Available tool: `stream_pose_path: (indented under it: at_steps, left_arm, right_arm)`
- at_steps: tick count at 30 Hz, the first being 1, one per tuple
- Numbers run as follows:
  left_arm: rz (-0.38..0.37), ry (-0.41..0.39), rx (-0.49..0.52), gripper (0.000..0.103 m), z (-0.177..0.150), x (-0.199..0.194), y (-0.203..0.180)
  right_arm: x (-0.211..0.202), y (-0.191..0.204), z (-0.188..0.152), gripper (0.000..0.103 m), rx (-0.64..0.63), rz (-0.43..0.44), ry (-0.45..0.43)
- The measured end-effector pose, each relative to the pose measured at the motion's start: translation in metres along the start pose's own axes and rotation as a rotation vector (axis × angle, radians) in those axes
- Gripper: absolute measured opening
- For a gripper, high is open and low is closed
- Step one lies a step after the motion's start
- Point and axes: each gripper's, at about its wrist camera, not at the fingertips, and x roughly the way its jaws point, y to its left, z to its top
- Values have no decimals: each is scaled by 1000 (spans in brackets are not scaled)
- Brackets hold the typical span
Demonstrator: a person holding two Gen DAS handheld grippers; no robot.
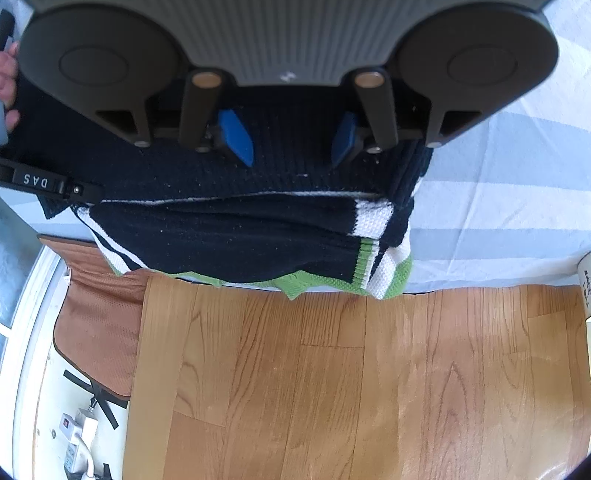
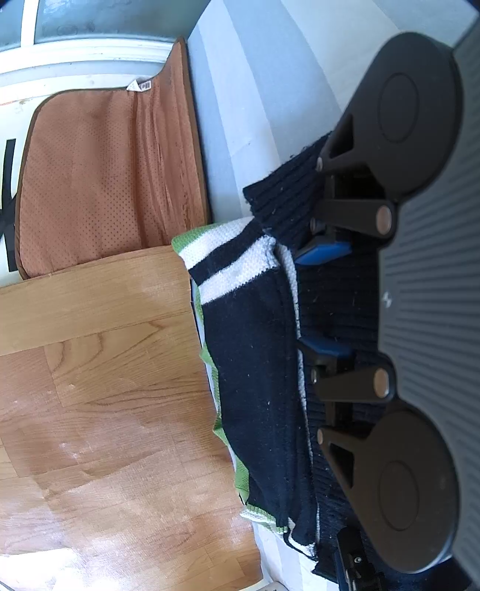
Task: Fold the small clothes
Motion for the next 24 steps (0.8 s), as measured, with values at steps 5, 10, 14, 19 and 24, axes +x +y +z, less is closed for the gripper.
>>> stream_pose_path:
  at_steps: [5, 10, 14, 19, 24]
  left_arm:
    - [1, -6, 1, 50, -1, 1, 0]
    - [14, -20, 14, 51, -3, 1, -3]
    - [4, -26, 2, 51, -4, 1, 0]
    - [2, -28, 0, 51, -4, 0, 0]
    - [4, -23, 7, 53, -4, 0, -1]
  right_arm:
    - [-5, -1, -1, 44, 26, -114, -36]
    - [-5, -4, 0, 44, 48, -132, -32]
    - [-6, -6, 0, 45, 55, -128, -31]
    - [-6, -6, 0, 45, 63, -129, -32]
    - [-5, -4, 0, 46, 54, -133, -28]
